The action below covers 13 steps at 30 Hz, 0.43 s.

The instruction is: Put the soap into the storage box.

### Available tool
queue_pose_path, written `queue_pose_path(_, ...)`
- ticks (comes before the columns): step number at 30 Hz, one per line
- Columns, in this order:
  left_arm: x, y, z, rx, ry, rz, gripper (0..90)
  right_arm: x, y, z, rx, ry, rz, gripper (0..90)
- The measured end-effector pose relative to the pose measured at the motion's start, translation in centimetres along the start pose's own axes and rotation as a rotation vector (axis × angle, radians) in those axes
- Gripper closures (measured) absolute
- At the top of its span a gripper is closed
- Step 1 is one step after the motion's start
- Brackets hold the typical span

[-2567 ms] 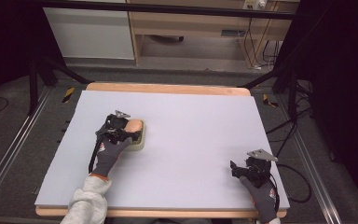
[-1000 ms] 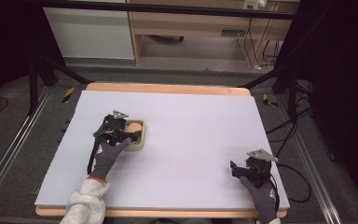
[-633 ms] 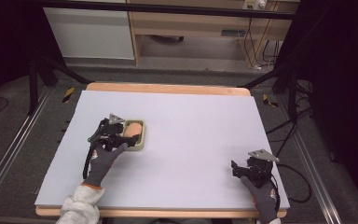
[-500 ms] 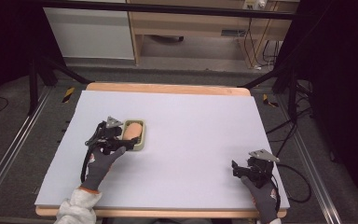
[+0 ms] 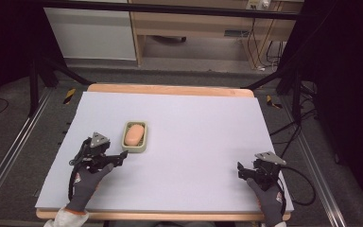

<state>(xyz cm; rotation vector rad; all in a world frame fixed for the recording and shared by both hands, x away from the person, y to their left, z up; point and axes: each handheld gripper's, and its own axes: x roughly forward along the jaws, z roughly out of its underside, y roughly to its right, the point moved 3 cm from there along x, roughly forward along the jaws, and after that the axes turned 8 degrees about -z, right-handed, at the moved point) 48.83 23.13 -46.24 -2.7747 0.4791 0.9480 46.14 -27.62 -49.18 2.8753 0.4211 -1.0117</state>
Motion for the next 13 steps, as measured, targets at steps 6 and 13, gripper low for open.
queue_pose_path(6,-0.3,-0.9,2.6,0.012,-0.046,-0.015,19.7,-0.1,0.2,0.1,0.006,0.003,0.005,6.3)
queue_pose_path(13,-0.9,-2.0,3.8,-0.002,-0.057,-0.049,19.7,-0.3,0.5,0.2,0.005,0.001,0.018,6.1)
